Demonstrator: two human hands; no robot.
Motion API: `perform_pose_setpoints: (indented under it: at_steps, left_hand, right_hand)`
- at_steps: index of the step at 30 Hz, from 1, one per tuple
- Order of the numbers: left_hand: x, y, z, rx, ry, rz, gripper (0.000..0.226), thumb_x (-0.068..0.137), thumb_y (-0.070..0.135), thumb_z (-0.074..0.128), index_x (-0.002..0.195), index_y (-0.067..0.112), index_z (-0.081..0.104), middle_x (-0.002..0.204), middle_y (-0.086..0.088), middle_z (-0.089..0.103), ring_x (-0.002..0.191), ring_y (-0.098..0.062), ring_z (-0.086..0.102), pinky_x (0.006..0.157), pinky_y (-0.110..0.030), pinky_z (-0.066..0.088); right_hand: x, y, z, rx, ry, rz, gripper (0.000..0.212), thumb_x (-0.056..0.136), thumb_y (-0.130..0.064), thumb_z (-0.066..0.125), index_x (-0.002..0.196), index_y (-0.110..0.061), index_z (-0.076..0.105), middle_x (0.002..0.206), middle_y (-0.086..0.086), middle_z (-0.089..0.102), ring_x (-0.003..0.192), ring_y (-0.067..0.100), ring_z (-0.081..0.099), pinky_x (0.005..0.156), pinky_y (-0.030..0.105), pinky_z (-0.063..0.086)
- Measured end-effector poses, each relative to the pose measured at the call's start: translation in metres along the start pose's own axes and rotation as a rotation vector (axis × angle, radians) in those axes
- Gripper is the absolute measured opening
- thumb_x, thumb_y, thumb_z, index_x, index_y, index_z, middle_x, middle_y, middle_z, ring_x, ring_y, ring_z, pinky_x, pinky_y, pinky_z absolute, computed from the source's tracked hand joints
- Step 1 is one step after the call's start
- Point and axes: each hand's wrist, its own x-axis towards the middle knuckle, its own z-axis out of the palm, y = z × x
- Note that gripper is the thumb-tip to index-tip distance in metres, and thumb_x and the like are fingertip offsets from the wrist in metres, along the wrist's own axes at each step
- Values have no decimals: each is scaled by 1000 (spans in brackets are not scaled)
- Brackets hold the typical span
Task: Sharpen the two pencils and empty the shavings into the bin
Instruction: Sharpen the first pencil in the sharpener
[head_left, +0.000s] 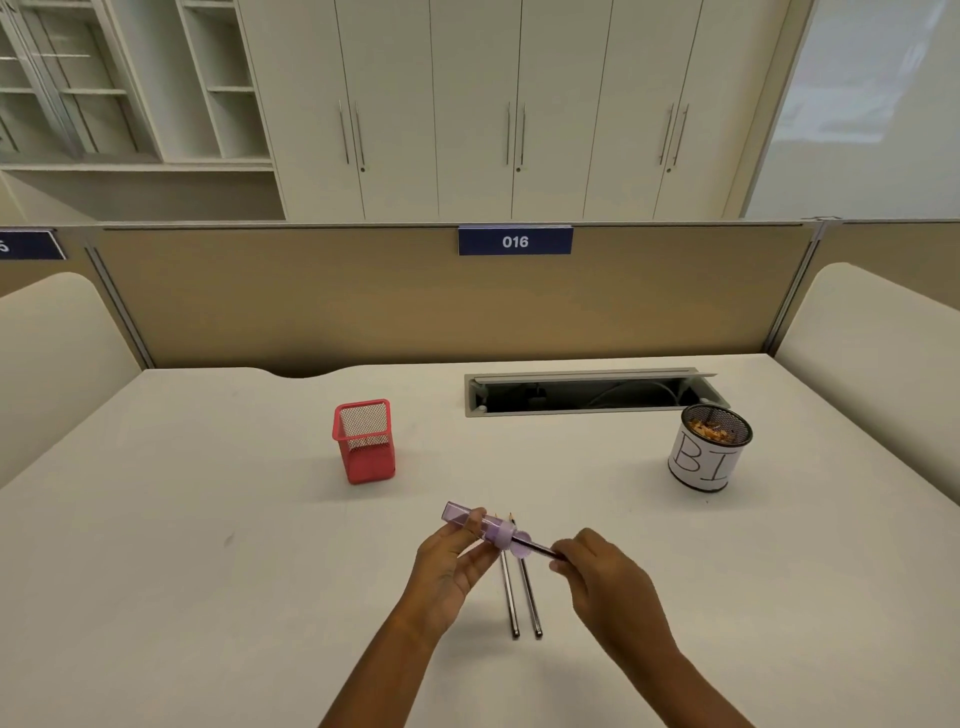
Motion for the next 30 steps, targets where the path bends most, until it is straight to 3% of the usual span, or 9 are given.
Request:
perform_pose_setpoints:
  at_steps: [3, 5, 8, 10, 14, 19, 24, 27, 30]
  left_hand:
    - [-2, 1, 3, -12, -12, 1, 14, 91, 6, 51, 83, 0, 61, 62, -9, 73, 56, -18, 71, 56, -23, 59]
    - [-1, 2, 3, 30, -14, 10, 13, 91, 6, 51, 85, 2, 61, 61, -5, 73, 56, -16, 71, 55, -22, 58]
    - [0, 3, 1, 102, -29, 7, 13, 92, 8, 51, 88, 5, 62, 62, -2, 73, 61, -17, 71, 57, -21, 58]
    - [0, 2, -1, 124, -26, -2, 13, 92, 10, 51, 89, 6, 63, 64, -1, 74, 71, -22, 69, 59, -22, 58]
    - [1, 0, -5, 143, 30, 24, 12, 91, 8, 52, 87, 5, 63, 81, -9, 67, 78, -26, 63, 57, -22, 58]
    - [0, -4, -10, 3, 69, 20, 13, 90, 5, 52, 84, 0, 62, 80, -15, 67, 58, -21, 70, 53, -23, 58]
    - [-2, -10, -7, -60, 56, -7, 14, 91, 5, 52, 82, 0, 62, 63, -9, 72, 57, -20, 70, 53, -23, 58]
    - [-2, -11, -5, 3, 63, 9, 14, 90, 7, 53, 82, 3, 64, 76, -12, 69, 71, -24, 67, 55, -22, 58]
    - [-4, -10, -5, 64, 43, 13, 13, 91, 7, 51, 85, 4, 63, 85, -12, 64, 76, -24, 63, 54, -21, 57]
  right_hand:
    - [0, -6, 3, -61, 53, -69, 23, 78, -26, 45, 60, -28, 59, 45, -6, 50, 35, 12, 45, 38, 16, 21]
    - [5, -14, -3, 290, -124, 237, 29, 84, -21, 51, 57, -32, 54, 41, -6, 45, 39, 9, 40, 43, 17, 24]
    - [12, -11, -20, 1152, -609, 911, 30, 88, -21, 53, 60, -14, 62, 40, -7, 35, 31, 4, 24, 31, 13, 18]
    - [10, -8, -23, 1412, -751, 1103, 30, 92, -20, 49, 68, -7, 60, 40, -5, 34, 28, 3, 20, 27, 11, 13]
    - [5, -16, -15, 1238, -664, 903, 18, 91, -19, 53, 76, -10, 60, 55, -1, 53, 34, 4, 35, 34, 12, 24]
    - [0, -13, 0, 447, -271, 279, 9, 80, -19, 67, 78, -20, 58, 66, -12, 50, 54, 5, 43, 52, 9, 33]
    - [-7, -9, 7, -107, 29, -112, 21, 74, -24, 51, 57, -19, 61, 46, -7, 50, 33, 11, 44, 35, 16, 20]
    - [-5, -19, 4, 160, -155, 180, 25, 86, -15, 54, 62, -14, 61, 45, -9, 43, 40, 5, 38, 43, 15, 20]
    - [3, -14, -8, 1005, -558, 837, 35, 91, -10, 47, 58, -11, 60, 39, -9, 36, 32, 4, 26, 34, 13, 20]
